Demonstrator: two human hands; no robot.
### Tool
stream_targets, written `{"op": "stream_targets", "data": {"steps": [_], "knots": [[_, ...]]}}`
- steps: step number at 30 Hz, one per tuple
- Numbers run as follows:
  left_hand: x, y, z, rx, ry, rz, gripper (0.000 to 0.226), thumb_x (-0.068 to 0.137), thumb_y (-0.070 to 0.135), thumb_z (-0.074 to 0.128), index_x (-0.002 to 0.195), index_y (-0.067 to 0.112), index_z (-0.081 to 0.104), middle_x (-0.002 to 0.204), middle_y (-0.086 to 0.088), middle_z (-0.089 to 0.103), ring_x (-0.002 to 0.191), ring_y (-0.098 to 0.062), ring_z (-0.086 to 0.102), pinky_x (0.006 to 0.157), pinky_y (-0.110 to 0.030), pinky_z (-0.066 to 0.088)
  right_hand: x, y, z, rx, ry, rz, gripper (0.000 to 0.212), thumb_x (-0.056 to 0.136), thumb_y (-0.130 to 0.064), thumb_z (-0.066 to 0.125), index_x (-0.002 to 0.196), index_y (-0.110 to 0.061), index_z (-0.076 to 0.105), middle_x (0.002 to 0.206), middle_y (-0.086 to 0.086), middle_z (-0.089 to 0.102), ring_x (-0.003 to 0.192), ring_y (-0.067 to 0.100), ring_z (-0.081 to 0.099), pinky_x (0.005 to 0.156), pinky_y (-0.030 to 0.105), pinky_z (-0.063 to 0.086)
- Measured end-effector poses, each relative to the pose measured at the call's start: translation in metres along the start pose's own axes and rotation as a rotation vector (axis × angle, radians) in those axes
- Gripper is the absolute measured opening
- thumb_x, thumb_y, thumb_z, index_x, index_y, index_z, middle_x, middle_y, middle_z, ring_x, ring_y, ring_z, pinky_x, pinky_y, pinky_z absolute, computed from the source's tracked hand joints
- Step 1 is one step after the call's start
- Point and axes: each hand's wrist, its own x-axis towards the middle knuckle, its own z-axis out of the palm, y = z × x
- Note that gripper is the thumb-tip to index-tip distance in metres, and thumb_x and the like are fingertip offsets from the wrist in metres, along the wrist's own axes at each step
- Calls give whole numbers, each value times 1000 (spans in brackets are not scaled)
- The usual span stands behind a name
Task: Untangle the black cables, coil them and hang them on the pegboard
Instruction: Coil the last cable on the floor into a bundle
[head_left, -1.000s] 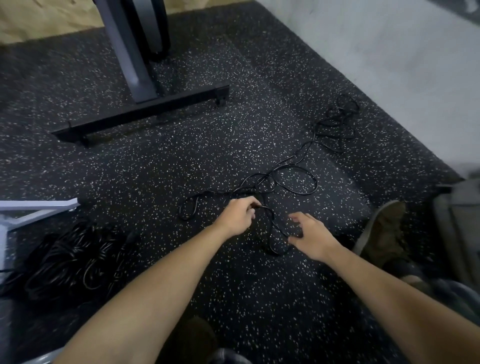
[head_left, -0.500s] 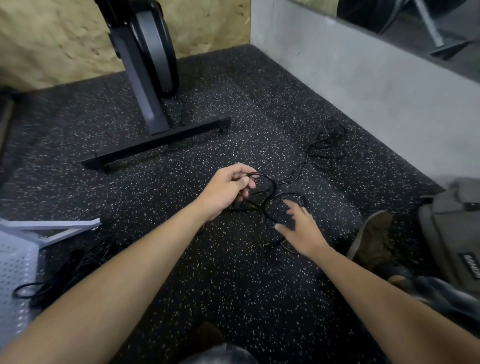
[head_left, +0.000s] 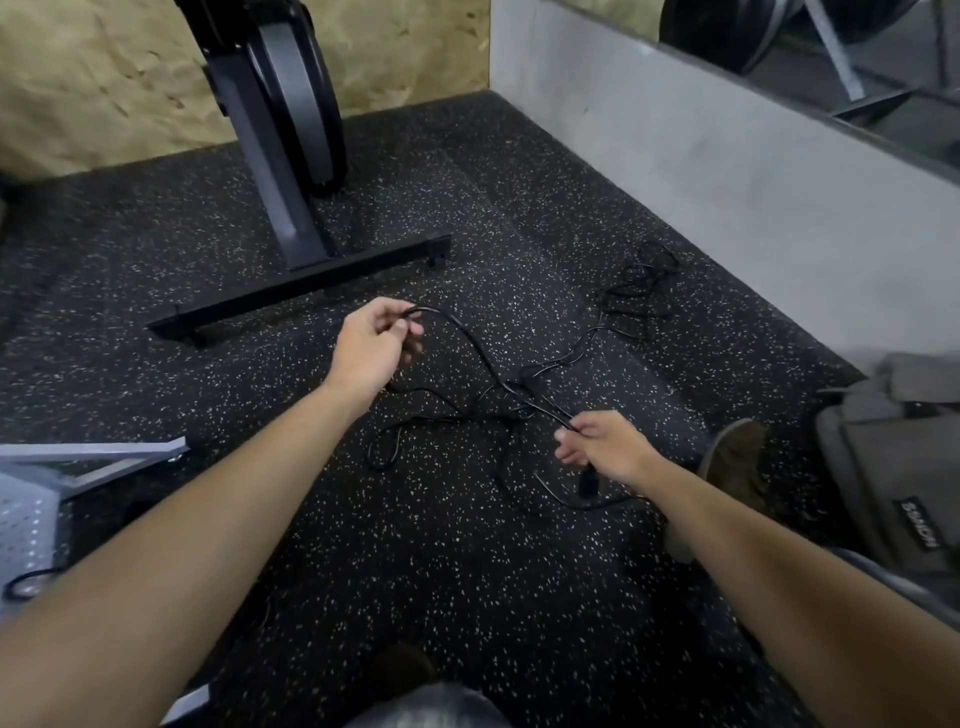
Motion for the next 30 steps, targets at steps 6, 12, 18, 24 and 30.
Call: {"op": "stream_targets", "data": {"steps": [6,12,18,24,30], "knots": [[1,-59,11,419,28,43,30,102,-3,50,108,18,70,108,1,74,97,-14,68,84,-26,55,-3,13,2,301,-68,78,21,107,-19,56,112,-4,70,91,12,76,83,20,75,81,34,60],[-10,-59,36,682,-318,275,66,90,-1,61,150,26,51,153,4,48,141,-14,43,122,-39,34,0,0,11,298,-135,61,31,112,-29,45,116,-12,71,62,-6,40,57,11,41,64,27,49],[-14,-49,58,708,-657,275,30,99,21,68,126,35,66,122,11,71,111,-10,65,103,-36,51,-13,-50,0,410,-238,9,37,112,-15,36,123,-3,70,65,-5,37,57,10,33,61,28,35],[-27,-5,15,512,-463,211,15,106,23,60,102,25,74,85,10,76,68,-7,68,74,-33,59,-52,-96,-56,325,-110,-177,32,110,-12,43,119,-4,72,68,-4,51,62,10,39,65,28,36],[-60,88,-8,566,-373,312,46,100,48,63,90,4,72,65,-5,48,57,-13,42,59,-30,33,-121,-139,-88,121,35,-360,23,106,-11,56,117,-15,76,99,0,80,77,13,57,80,26,50]]}}
